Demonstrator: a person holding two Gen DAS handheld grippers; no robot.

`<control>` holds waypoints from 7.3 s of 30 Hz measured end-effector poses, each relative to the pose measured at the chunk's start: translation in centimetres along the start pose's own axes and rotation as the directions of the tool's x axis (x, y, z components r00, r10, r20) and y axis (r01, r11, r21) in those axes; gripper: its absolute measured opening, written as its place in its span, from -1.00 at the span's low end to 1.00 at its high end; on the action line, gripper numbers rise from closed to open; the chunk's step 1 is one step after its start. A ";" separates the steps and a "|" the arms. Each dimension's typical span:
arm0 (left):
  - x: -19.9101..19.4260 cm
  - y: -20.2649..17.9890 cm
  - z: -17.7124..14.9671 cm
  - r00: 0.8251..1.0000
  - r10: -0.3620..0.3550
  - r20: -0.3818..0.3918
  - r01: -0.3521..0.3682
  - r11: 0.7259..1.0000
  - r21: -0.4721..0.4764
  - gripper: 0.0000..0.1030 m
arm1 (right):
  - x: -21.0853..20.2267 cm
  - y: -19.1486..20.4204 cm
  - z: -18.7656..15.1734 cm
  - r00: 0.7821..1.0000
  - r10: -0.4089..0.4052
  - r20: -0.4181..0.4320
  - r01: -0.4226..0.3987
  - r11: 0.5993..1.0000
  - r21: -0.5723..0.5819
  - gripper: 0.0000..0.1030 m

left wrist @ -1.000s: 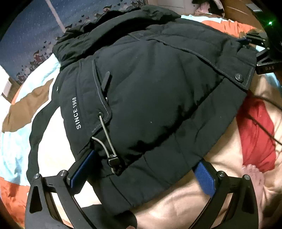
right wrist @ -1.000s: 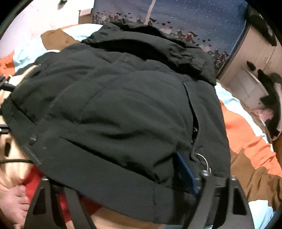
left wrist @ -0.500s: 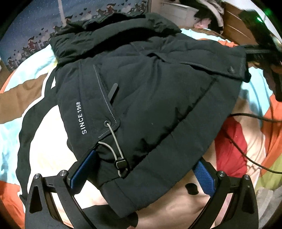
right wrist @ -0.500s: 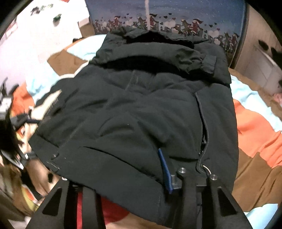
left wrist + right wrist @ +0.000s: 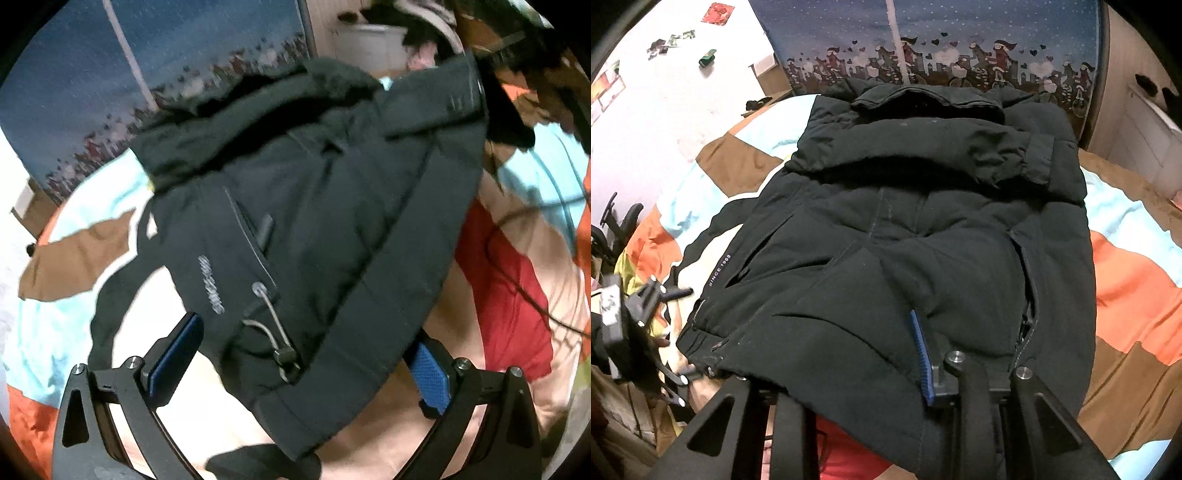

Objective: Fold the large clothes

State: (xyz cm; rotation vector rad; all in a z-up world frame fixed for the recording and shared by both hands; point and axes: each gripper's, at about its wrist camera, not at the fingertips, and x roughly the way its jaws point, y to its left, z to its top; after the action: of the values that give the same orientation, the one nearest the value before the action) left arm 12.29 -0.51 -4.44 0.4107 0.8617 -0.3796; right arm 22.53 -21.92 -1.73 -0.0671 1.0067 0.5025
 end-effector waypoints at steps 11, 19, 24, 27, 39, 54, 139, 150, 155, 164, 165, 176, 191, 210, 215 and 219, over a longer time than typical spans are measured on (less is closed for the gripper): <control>-1.5 -0.1 0.9 0.996 -0.079 0.034 0.074 0.990 0.123 -0.89 | -0.6 1.5 -3.5 0.995 -0.082 0.058 0.087 0.992 -0.091 -0.74; -5.5 1.8 1.1 0.987 -0.156 0.031 0.152 0.981 0.118 -0.92 | -3.0 3.3 -7.3 0.999 -0.046 0.017 0.048 0.983 -0.175 -0.82; -6.7 2.2 0.9 0.980 -0.198 -0.019 0.199 0.969 0.148 -0.92 | -4.0 4.7 -7.4 0.999 -0.025 -0.044 0.015 0.978 -0.206 -0.83; -7.0 3.1 2.1 0.978 -0.208 0.000 0.206 0.972 0.114 -0.92 | -4.5 5.0 -5.7 0.999 -0.032 -0.031 0.025 0.979 -0.203 -0.83; -6.9 10.4 12.5 0.974 -0.126 0.190 0.135 0.990 -0.038 -0.93 | -5.8 3.6 4.7 0.993 -0.077 0.084 0.086 0.990 -0.108 -0.84; -1.0 17.1 21.7 0.967 0.045 0.252 -0.019 0.994 -0.105 -0.94 | -2.0 0.0 15.2 0.966 -0.203 0.158 0.234 0.949 -0.212 -0.84; 11.8 29.0 27.8 0.957 0.149 0.248 -0.032 0.907 -0.421 -0.81 | 3.2 -16.1 20.8 0.899 -0.141 0.415 0.081 0.984 0.160 -0.95; 19.9 30.8 26.0 0.974 0.203 0.102 -0.122 0.846 -0.518 -0.81 | 11.3 -13.4 21.3 0.952 -0.124 0.280 0.113 0.992 0.052 -0.95; 21.6 31.3 24.2 0.975 0.186 0.119 -0.085 0.816 -0.572 -0.80 | 13.3 -13.2 22.8 0.941 -0.163 0.297 0.175 0.984 -0.013 -0.95; 23.0 33.1 23.1 0.985 0.101 0.138 0.015 0.752 -0.659 -0.74 | 18.2 -14.6 24.8 0.949 -0.151 0.278 0.167 0.985 -0.037 -0.97; 23.1 33.2 23.2 0.986 0.096 0.136 0.019 0.746 -0.666 -0.73 | 18.6 -14.6 25.0 0.948 -0.160 0.275 0.177 0.984 -0.038 -0.97; 16.4 30.3 24.1 0.978 0.149 0.148 -0.039 0.820 -0.571 -0.18 | 17.4 -11.7 22.6 0.896 -0.289 0.337 0.336 0.937 -0.090 -0.94; 16.1 22.1 23.6 0.985 0.110 0.130 -0.040 0.891 -0.453 0.70 | 13.2 -9.9 20.1 0.935 -0.117 0.334 0.137 0.990 -0.036 1.00; 15.5 20.3 22.8 0.970 0.217 0.112 -0.153 0.897 -0.415 0.92 | 9.8 -11.3 16.9 0.865 -0.234 0.443 0.258 0.966 0.006 1.00; 14.2 19.6 22.2 0.970 0.211 0.120 -0.148 0.905 -0.400 0.92 | 6.7 -14.9 14.9 0.842 -0.298 0.451 0.283 0.954 0.102 1.00; 13.4 19.6 21.7 0.964 0.231 0.129 -0.167 0.909 -0.383 0.92 | 5.3 -18.1 13.6 0.835 -0.344 0.429 0.289 0.938 0.190 1.00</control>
State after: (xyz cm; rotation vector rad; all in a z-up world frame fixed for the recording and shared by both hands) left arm 43.67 3.51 1.43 0.1105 0.6946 -0.0555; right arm 43.41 -32.10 -1.88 -0.0077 0.5403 0.1358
